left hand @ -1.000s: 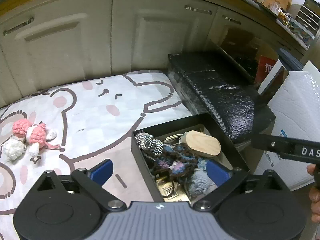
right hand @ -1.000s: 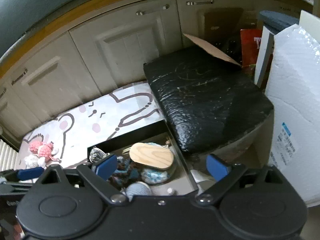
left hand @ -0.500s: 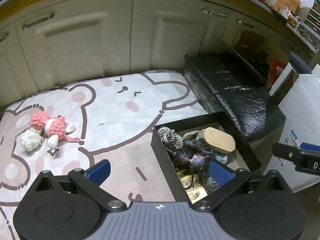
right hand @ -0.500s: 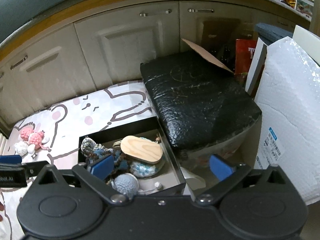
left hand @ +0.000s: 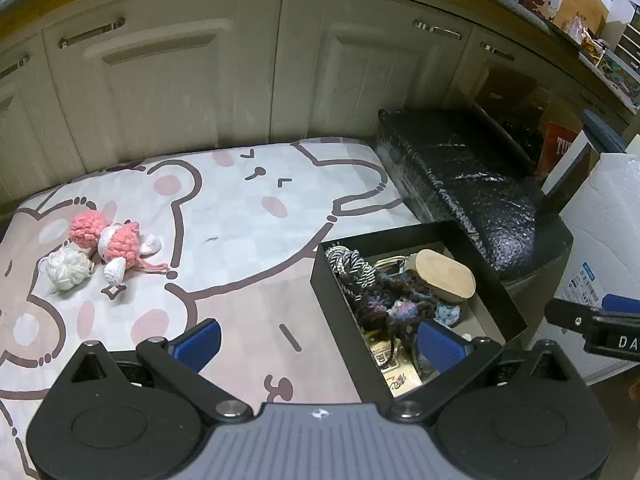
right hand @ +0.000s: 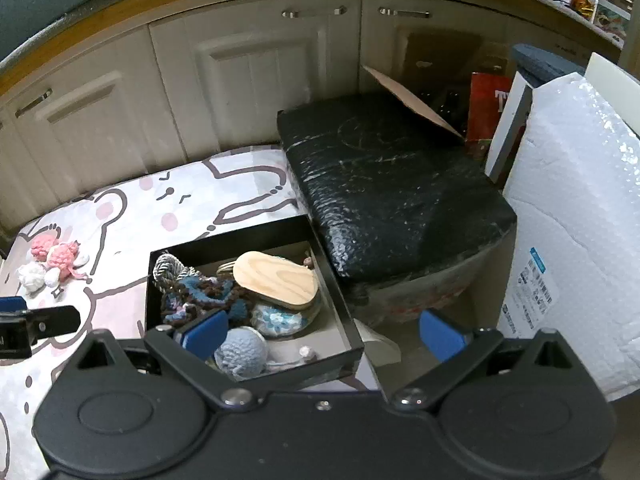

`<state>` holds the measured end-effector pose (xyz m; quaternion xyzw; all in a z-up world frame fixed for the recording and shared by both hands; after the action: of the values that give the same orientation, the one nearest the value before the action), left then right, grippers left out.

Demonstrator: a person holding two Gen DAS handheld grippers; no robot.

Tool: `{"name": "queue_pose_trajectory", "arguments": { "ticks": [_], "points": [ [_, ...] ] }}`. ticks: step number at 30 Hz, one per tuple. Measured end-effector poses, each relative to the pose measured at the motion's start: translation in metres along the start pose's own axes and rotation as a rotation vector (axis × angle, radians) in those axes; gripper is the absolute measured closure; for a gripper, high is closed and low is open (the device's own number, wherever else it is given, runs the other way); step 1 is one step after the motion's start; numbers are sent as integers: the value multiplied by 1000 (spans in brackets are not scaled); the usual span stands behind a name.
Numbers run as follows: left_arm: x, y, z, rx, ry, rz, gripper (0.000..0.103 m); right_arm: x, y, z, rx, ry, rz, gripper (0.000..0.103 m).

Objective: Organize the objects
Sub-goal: 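Move both open grippers away from the box toward the white yarn ball and pink doll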

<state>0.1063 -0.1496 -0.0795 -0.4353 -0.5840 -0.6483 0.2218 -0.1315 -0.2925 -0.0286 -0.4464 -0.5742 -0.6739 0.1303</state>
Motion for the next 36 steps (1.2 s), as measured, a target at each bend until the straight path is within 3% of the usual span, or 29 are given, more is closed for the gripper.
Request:
{"name": "queue_pose_trajectory", "arguments": {
  "ticks": [19,36],
  "points": [
    [-9,8,58,60,53,-3,0,-22,10,35,51,60,2,0],
    [4,-6,149,124,151,-17,0,-48,17,127,174,215,8,0]
  ]
}}
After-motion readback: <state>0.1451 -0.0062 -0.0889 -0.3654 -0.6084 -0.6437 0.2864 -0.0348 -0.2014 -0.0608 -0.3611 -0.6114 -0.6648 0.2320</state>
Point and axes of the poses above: each gripper's, at about its wrist camera, not at the fingertips, and x roughly against the way its jaws point, z to its left, y to its top, the point moved 3 cm from there along -x, roughly the way its jaws point, and after that the axes turned 13 degrees about y, right-handed, at the moved point
